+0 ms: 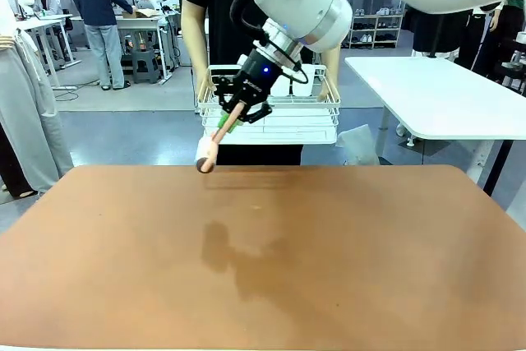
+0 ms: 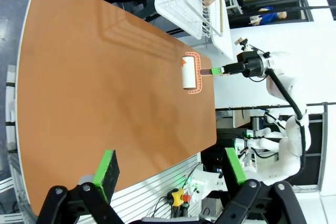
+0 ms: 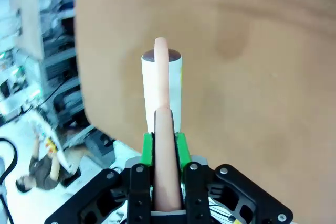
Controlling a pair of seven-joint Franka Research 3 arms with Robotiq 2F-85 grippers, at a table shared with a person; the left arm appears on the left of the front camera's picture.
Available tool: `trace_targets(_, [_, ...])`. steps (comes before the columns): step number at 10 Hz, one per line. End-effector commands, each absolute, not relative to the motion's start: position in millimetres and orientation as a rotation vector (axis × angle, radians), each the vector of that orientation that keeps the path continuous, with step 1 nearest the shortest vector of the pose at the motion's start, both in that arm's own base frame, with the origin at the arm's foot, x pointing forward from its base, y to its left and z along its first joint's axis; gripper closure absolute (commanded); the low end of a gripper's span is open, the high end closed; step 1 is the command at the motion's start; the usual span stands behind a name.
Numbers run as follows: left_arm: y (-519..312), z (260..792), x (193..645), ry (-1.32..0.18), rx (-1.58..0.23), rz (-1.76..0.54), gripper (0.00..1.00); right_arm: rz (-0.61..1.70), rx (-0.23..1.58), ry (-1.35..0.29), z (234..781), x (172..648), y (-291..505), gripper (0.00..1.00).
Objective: Clean the table.
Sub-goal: Clean the table with the Lint Roller when the human lifts the Dish drying rack.
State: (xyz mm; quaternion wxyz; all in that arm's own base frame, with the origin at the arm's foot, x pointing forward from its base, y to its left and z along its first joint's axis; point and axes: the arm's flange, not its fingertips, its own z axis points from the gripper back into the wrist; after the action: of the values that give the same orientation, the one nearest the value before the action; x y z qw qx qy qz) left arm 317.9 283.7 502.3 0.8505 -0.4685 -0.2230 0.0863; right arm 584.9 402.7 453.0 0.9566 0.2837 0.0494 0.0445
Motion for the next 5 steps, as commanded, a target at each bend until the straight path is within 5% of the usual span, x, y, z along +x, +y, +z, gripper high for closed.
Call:
trace_targets(1, [286, 504, 317, -0.492, -1.01, 0.159, 0.0, -0.025, 0.273, 0.1, 489, 544, 347, 0.79])
trace_targets(5, [286, 504, 317, -0.492, -1.01, 0.159, 0.0, -0.139, -0.02, 0.029, 551, 460, 189, 0.79])
